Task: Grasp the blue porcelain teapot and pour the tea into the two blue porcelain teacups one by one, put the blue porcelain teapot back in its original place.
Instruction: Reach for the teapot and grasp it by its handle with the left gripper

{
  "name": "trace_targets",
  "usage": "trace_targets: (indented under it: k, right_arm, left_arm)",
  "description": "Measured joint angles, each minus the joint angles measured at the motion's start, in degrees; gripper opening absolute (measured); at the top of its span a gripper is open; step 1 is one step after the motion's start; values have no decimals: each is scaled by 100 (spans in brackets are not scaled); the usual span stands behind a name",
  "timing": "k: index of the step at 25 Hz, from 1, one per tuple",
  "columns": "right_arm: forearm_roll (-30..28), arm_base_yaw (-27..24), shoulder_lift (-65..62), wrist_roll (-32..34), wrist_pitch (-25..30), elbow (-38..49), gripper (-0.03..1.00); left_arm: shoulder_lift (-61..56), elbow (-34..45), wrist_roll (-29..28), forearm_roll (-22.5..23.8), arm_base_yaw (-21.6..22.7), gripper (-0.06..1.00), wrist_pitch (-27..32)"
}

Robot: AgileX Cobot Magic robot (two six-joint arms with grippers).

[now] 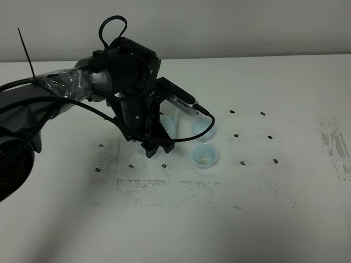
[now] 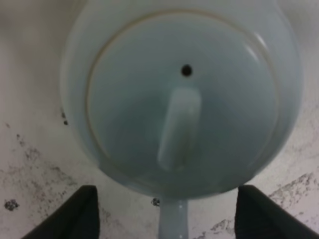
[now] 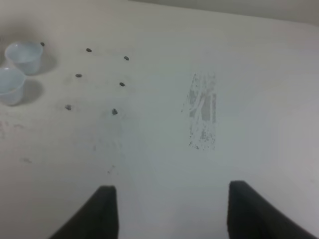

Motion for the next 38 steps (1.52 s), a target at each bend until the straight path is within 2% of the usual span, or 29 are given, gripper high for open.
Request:
trace_targets:
  k: [38]
  right_arm:
    - [0,0,0,0,0,0,51]
  left_arm:
    - [67,0,59,-12,-5,56,-348]
